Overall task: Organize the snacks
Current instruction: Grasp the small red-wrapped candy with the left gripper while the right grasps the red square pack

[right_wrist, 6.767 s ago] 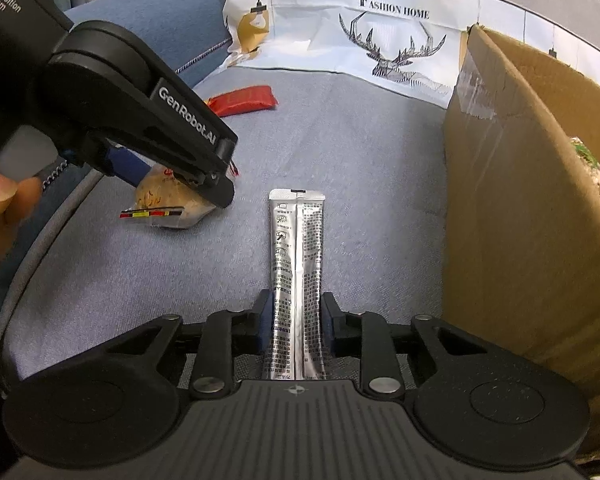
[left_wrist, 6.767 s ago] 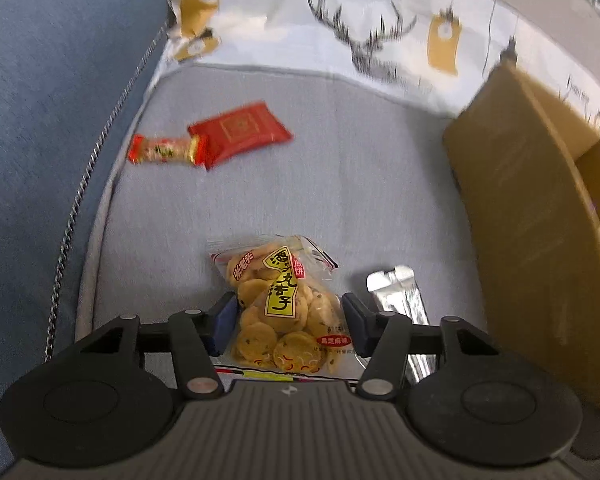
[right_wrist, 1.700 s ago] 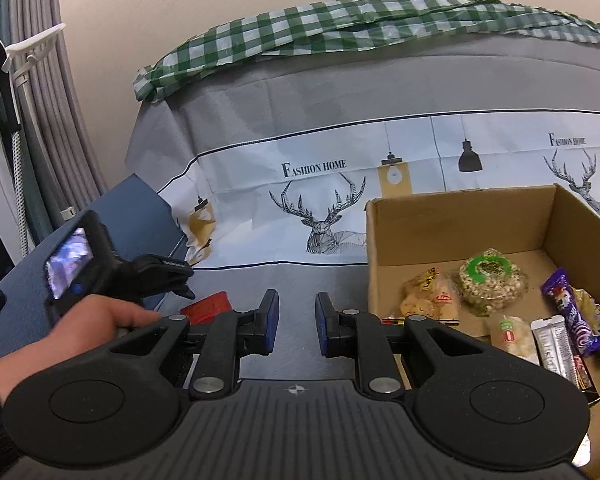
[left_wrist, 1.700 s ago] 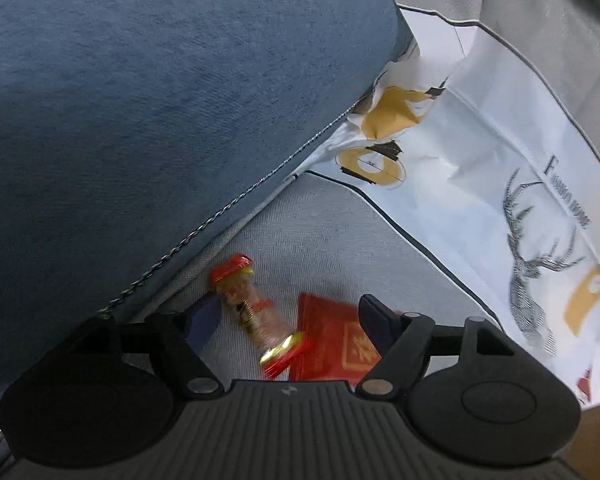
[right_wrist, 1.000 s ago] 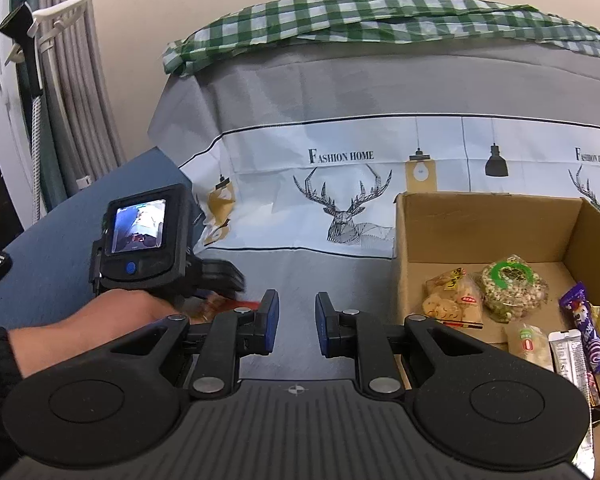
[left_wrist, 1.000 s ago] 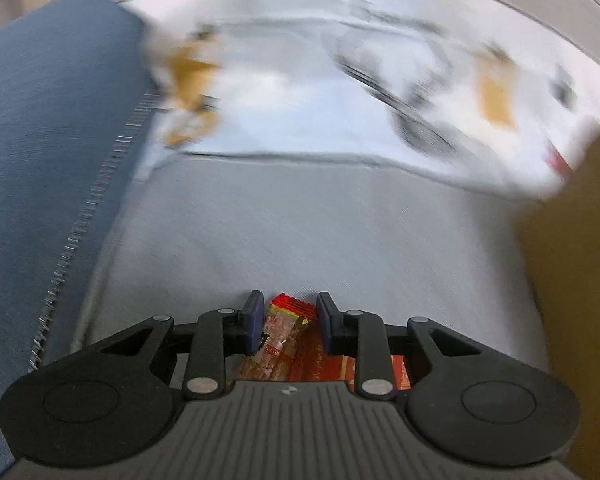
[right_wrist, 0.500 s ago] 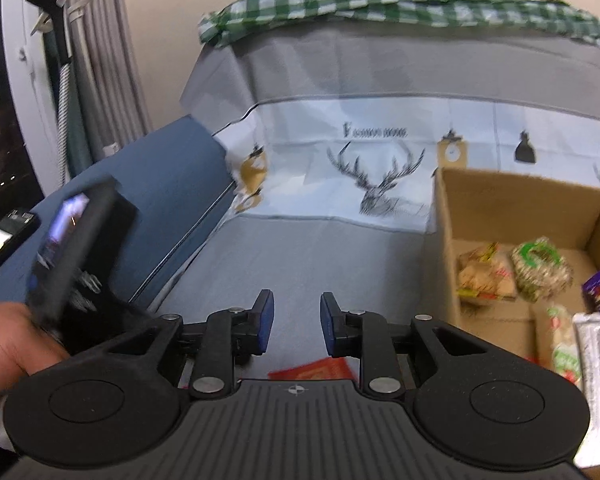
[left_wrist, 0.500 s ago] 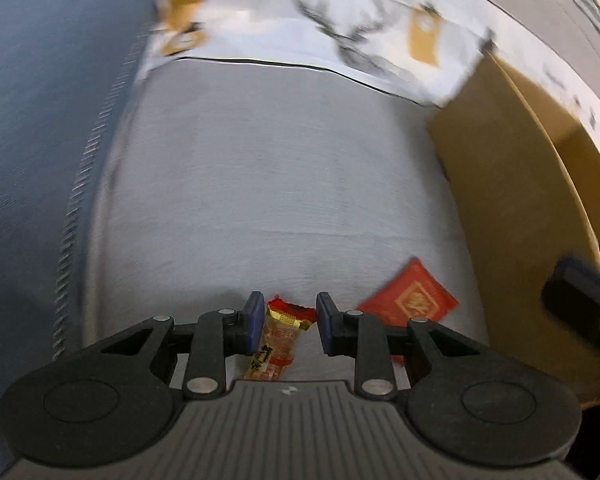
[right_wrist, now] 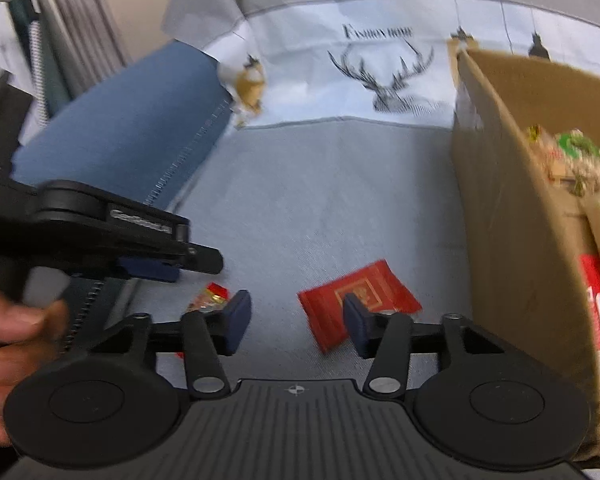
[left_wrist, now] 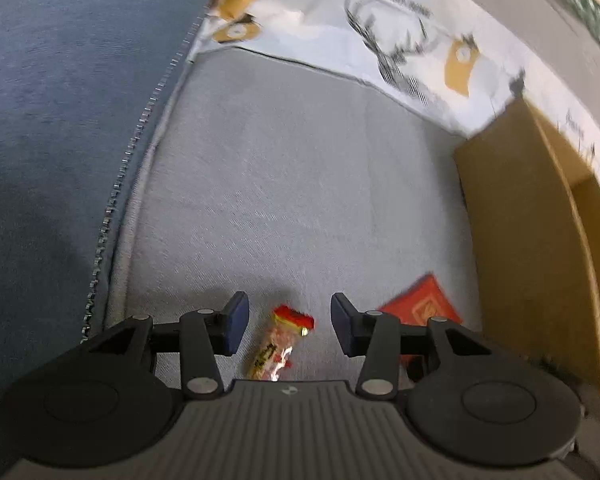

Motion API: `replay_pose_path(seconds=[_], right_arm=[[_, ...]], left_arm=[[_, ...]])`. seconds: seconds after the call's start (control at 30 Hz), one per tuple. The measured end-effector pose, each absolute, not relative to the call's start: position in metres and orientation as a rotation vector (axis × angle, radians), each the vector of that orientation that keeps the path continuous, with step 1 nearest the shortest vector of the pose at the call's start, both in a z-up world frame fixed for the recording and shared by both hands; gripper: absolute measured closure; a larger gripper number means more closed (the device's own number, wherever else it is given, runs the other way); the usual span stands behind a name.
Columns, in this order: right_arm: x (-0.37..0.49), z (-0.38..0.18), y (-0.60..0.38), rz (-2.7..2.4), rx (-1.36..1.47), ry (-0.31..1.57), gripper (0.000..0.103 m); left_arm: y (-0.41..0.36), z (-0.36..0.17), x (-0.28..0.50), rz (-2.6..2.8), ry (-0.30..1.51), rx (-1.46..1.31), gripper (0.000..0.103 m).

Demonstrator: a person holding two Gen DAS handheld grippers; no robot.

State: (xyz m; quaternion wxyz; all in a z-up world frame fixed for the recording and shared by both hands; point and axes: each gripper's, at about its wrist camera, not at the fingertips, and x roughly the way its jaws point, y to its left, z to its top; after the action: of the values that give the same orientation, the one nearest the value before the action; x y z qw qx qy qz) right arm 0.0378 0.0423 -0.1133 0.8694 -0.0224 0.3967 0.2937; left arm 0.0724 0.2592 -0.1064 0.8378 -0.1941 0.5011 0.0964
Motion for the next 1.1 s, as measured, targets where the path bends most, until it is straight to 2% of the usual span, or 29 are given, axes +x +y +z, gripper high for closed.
replay_pose_path(seconds=[0.07, 0.3, 0.67, 0.7, 0.73, 0.77, 0.8, 0.87, 0.93, 0.97, 1.1], right_arm=[[0.043, -0.118, 0.045, 0.59, -0.035, 0.842, 0.033], [0.069, -0.138, 0.059, 0.501, -0.011, 0.909, 0.022], [0.087, -0.151, 0.081, 0.449, -0.119, 0.851, 0.022], [0.087, -0.152, 0.083, 0.445, -0.141, 0.842, 0.024], [0.087, -0.153, 0.084, 0.445, -0.163, 0.827, 0.034], [0.085, -0.152, 0.086, 0.445, -0.19, 0.808, 0.05], [0.083, -0.152, 0.086, 0.451, -0.215, 0.791, 0.058], [0.082, -0.15, 0.084, 0.486, -0.229, 0.783, 0.084], [0.079, -0.147, 0.082, 0.53, -0.247, 0.771, 0.099], [0.077, -0.145, 0.082, 0.552, -0.257, 0.763, 0.102], [0.063, -0.137, 0.079, 0.667, -0.306, 0.737, 0.103]], left_arm=[[0.255, -0.108, 0.073, 0.205, 1.075, -0.373, 0.053], [0.26, -0.11, 0.071, 0.23, 1.078, -0.366, 0.054], [0.271, -0.091, 0.058, 0.305, 0.982, -0.421, 0.054], [0.27, -0.091, 0.058, 0.302, 0.981, -0.418, 0.054], [0.268, -0.091, 0.058, 0.296, 0.986, -0.41, 0.054], [0.267, -0.091, 0.059, 0.292, 0.992, -0.404, 0.054], [0.267, -0.092, 0.06, 0.289, 0.997, -0.4, 0.054], [0.267, -0.094, 0.061, 0.286, 1.003, -0.402, 0.054], [0.268, -0.095, 0.062, 0.289, 1.009, -0.41, 0.054], [0.269, -0.096, 0.062, 0.289, 1.011, -0.414, 0.054], [0.268, -0.097, 0.06, 0.283, 1.023, -0.414, 0.054]])
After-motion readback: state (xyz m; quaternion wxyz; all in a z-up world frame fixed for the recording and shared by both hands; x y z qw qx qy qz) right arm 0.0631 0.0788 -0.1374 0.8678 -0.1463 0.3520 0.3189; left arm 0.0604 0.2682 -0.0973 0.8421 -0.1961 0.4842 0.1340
